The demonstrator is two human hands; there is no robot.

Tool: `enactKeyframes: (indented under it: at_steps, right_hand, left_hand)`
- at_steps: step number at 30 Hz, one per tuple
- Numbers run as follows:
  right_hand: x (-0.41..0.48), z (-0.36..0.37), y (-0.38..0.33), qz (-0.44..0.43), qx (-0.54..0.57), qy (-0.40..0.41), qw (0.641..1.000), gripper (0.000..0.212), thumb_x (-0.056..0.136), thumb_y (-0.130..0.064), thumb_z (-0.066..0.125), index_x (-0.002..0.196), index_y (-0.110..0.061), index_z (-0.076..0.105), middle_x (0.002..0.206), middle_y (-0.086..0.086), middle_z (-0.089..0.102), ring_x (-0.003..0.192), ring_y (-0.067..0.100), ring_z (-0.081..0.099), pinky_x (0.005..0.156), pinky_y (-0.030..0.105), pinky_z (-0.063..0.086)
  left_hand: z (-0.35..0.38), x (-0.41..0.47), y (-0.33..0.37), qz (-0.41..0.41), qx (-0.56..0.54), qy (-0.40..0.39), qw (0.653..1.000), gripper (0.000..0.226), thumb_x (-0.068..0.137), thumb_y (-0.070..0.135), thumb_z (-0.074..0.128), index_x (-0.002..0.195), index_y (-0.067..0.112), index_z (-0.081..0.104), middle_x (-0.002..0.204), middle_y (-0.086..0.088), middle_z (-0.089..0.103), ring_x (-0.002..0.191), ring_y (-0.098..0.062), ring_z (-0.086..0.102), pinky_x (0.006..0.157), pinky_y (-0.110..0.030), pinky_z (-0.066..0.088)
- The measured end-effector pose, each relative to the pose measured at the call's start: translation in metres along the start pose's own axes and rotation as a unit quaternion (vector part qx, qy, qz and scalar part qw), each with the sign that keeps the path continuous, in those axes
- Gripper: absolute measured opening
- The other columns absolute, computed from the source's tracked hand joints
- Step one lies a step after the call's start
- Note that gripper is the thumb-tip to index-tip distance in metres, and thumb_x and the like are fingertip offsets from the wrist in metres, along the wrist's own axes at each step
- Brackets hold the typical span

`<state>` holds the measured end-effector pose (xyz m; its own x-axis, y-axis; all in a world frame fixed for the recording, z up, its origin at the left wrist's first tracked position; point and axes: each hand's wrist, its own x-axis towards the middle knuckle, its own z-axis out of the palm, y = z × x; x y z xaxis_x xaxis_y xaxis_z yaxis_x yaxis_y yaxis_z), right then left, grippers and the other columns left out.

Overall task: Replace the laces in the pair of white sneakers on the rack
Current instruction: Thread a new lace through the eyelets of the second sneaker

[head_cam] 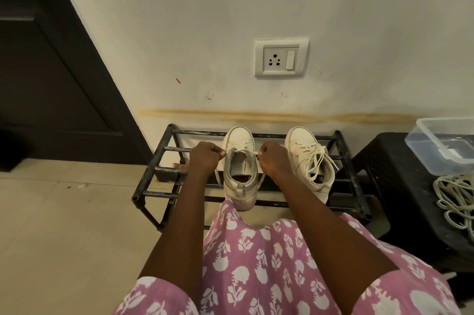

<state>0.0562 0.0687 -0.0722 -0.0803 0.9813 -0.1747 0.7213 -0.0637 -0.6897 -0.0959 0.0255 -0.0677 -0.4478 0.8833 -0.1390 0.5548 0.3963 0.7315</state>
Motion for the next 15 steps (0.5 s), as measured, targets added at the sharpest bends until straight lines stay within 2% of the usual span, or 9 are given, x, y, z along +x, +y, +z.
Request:
enactKeyframes:
  at_steps: [3, 5, 7, 9, 11, 12, 14, 15]
  right_hand:
    - [0.003, -0.005, 0.006, -0.006, -0.045, 0.011, 0.999, 0.021, 0.094, -0.011, 0.046, 0.101, -0.005, 0.065, 0.107, 0.013, 0.064, 0.098, 0.027, 0.059, 0.078, 0.031, 0.044]
    - [0.004, -0.008, 0.009, -0.011, -0.051, 0.02, 0.998, 0.021, 0.094, -0.012, 0.047, 0.102, -0.006, 0.065, 0.108, 0.013, 0.064, 0.1, 0.029, 0.059, 0.085, 0.035, 0.048]
    - [0.003, -0.009, 0.011, -0.014, -0.036, 0.026, 0.999, 0.019, 0.094, -0.012, 0.048, 0.101, -0.006, 0.064, 0.107, 0.013, 0.064, 0.101, 0.03, 0.058, 0.088, 0.04, 0.048]
    - [-0.002, -0.006, 0.012, -0.007, -0.01, 0.037, 0.999, 0.016, 0.095, -0.014, 0.049, 0.098, -0.006, 0.062, 0.104, 0.013, 0.064, 0.099, 0.031, 0.058, 0.085, 0.04, 0.048]
    - [-0.007, -0.003, 0.012, 0.019, 0.003, 0.056, 0.998, 0.023, 0.096, -0.024, 0.05, 0.101, -0.004, 0.061, 0.104, 0.015, 0.064, 0.1, 0.032, 0.058, 0.081, 0.037, 0.046]
    - [-0.009, -0.002, 0.011, 0.045, 0.005, 0.062, 0.997, 0.03, 0.097, -0.029, 0.049, 0.105, -0.002, 0.06, 0.108, 0.017, 0.063, 0.102, 0.033, 0.058, 0.079, 0.036, 0.044]
    - [-0.013, 0.003, 0.009, 0.096, 0.034, 0.05, 0.994, 0.041, 0.099, -0.035, 0.043, 0.109, 0.001, 0.059, 0.114, 0.021, 0.06, 0.103, 0.034, 0.058, 0.073, 0.033, 0.039]
    - [-0.015, 0.005, 0.007, 0.11, 0.06, 0.035, 0.992, 0.045, 0.099, -0.038, 0.042, 0.109, 0.003, 0.059, 0.115, 0.021, 0.06, 0.103, 0.034, 0.058, 0.071, 0.031, 0.037]
  left_hand:
    - [0.002, 0.001, -0.003, -0.013, 0.024, 0.037, 0.999, 0.018, 0.091, 0.013, 0.058, 0.099, 0.006, 0.072, 0.104, -0.01, 0.07, 0.105, -0.025, 0.06, 0.098, -0.035, 0.042]
    - [0.005, 0.001, -0.004, -0.02, 0.048, 0.05, 0.997, 0.018, 0.092, 0.013, 0.056, 0.099, 0.009, 0.072, 0.105, -0.009, 0.069, 0.11, -0.027, 0.058, 0.106, -0.051, 0.034]
    - [0.009, -0.001, -0.002, -0.034, 0.065, 0.063, 0.995, 0.017, 0.092, 0.012, 0.054, 0.098, 0.011, 0.07, 0.106, -0.009, 0.068, 0.113, -0.029, 0.055, 0.106, -0.056, 0.031]
    - [0.014, -0.006, -0.002, -0.045, 0.048, 0.077, 0.995, 0.016, 0.091, 0.013, 0.057, 0.103, 0.011, 0.067, 0.11, -0.01, 0.066, 0.115, -0.029, 0.055, 0.106, -0.054, 0.033]
    - [0.015, -0.012, -0.003, -0.062, 0.028, 0.101, 0.992, 0.025, 0.09, 0.018, 0.06, 0.113, 0.008, 0.063, 0.116, -0.011, 0.064, 0.115, -0.028, 0.055, 0.102, -0.041, 0.04]
    - [0.016, -0.015, -0.002, -0.072, 0.031, 0.113, 0.99, 0.027, 0.092, 0.021, 0.058, 0.114, 0.006, 0.063, 0.116, -0.012, 0.064, 0.112, -0.027, 0.057, 0.093, -0.034, 0.042]
    - [0.015, -0.02, 0.001, -0.093, 0.055, 0.114, 0.988, 0.03, 0.095, 0.025, 0.052, 0.11, 0.004, 0.065, 0.111, -0.013, 0.067, 0.104, -0.027, 0.06, 0.075, -0.028, 0.038]
    - [0.016, -0.021, 0.003, -0.107, 0.055, 0.103, 0.987, 0.033, 0.094, 0.029, 0.051, 0.109, 0.003, 0.065, 0.111, -0.014, 0.066, 0.103, -0.028, 0.06, 0.072, -0.027, 0.036]
